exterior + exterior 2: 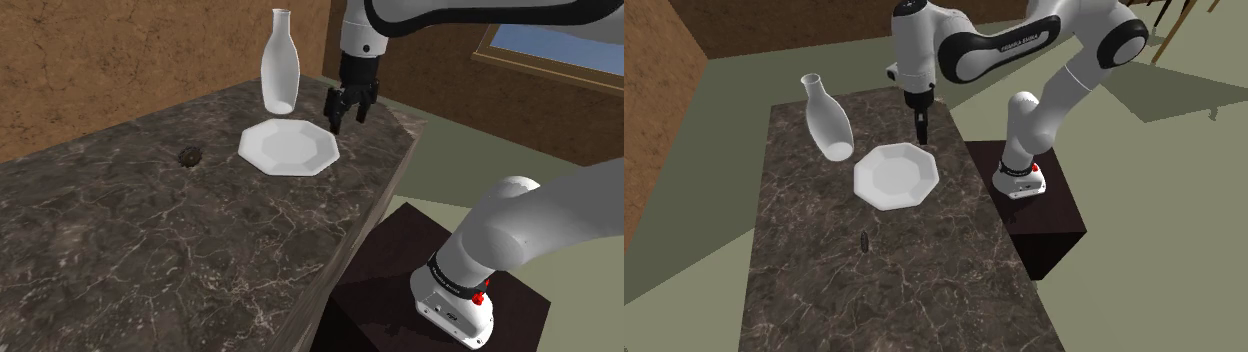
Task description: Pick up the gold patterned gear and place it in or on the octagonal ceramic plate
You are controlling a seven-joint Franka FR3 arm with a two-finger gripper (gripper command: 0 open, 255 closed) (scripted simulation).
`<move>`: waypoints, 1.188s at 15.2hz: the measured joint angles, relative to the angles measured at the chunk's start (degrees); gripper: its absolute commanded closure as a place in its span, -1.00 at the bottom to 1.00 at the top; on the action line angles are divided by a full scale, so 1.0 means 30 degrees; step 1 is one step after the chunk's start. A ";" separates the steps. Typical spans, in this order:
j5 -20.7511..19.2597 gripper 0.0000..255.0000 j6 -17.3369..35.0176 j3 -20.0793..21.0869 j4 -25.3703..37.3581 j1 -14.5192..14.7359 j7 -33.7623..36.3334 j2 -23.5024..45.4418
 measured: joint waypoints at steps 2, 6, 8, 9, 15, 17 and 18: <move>0.0168 -1.00 0.0208 0.0586 0.0807 0.0173 0.0621 0.0908; 0.0306 -1.00 0.0776 0.1934 0.2721 0.0503 0.2121 0.3186; 0.0223 -1.00 0.1096 0.2543 0.3582 0.0641 0.2816 0.4277; 0.0134 -1.00 0.1098 0.2877 0.4274 0.0716 0.3242 0.4944; -0.0920 -1.00 0.1139 0.4669 0.8137 0.1324 0.5747 0.8772; -0.1427 -1.00 0.0958 0.5192 0.9514 0.1661 0.6632 1.0013; -0.1766 -1.00 0.0850 0.5398 1.0337 0.1823 0.7010 1.0767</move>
